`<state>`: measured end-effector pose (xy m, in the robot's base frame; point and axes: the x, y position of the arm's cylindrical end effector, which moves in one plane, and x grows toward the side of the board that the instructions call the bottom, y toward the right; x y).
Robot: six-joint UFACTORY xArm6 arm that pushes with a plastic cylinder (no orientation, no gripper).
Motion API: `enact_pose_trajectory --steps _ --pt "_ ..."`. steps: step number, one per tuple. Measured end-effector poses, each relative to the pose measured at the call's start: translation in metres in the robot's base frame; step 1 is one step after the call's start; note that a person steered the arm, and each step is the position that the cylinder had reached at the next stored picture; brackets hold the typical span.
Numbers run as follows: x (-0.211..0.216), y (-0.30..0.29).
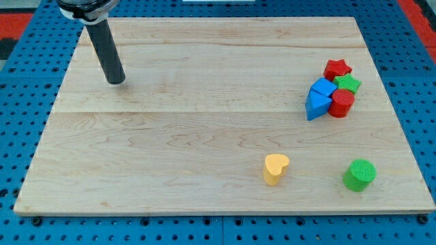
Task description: Move your arm to the bottom of the board
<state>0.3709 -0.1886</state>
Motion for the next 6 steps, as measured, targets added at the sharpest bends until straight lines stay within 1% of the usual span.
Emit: enact_pose_trajectory --steps 1,2,3,5,6 --pt "0.0 -0.002" --pt "0.012 0.031" --pt "0.069 0.071" --pt "0.09 0.077" --pt "0.174 0.089"
